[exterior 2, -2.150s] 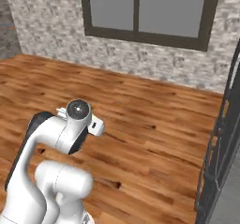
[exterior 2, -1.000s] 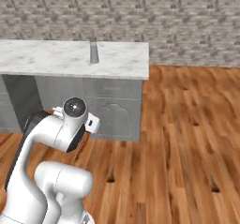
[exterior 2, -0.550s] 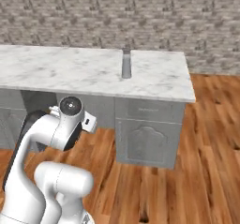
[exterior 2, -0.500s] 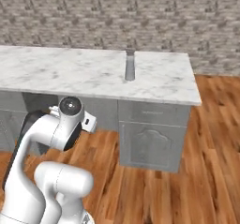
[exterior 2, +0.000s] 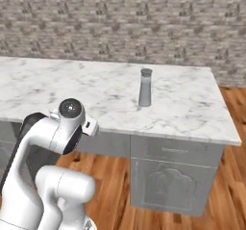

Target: Place the pitcher and cup on the dining counter for serving.

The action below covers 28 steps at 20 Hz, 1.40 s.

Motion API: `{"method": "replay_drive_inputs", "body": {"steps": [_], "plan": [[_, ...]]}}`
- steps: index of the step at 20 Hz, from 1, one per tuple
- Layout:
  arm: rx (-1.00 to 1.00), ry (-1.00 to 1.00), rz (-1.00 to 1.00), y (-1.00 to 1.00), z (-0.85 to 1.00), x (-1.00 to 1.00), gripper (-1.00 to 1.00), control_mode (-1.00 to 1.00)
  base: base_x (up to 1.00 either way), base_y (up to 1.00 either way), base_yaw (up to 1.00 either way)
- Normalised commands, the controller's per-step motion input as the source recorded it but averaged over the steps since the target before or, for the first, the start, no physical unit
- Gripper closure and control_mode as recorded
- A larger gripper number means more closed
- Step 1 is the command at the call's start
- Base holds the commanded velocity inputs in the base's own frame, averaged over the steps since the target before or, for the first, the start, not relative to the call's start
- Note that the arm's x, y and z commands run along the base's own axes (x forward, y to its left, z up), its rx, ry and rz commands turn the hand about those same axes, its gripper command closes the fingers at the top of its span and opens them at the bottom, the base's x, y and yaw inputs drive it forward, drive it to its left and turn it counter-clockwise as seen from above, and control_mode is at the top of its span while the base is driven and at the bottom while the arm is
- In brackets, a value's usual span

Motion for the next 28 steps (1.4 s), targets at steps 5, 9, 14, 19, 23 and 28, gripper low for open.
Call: {"method": "replay_drive_inputs", "body": {"steps": [5, 9, 14, 19, 23, 28], "plan": [[0.00, 0.00, 0.00, 0.00, 0.00, 0.00, 1.00, 1.00, 0.75, -0.07, 0.00], [0.00, 0.00, 0.00, 0.00, 0.00, 0.00, 1.00, 1.00, 0.74, 0.05, 0.00], [0.00, 0.00, 0.00, 0.00, 0.00, 0.00, 1.00, 1.00, 0.59, 0.22, -0.07], [0.01, 0.15, -0.16, 0.04, 0.00, 0.35, 1.00, -1.00, 0.00, 0.00, 0.00], [0.06, 0.22, -0.31, 0.08, 0.00, 0.45, 1.00, -1.00, 0.00, 0.00, 0.00], [0.15, 0.32, -0.21, -0.07, 0.00, 0.64, 1.00, -1.00, 0.00, 0.00, 0.00]]}}
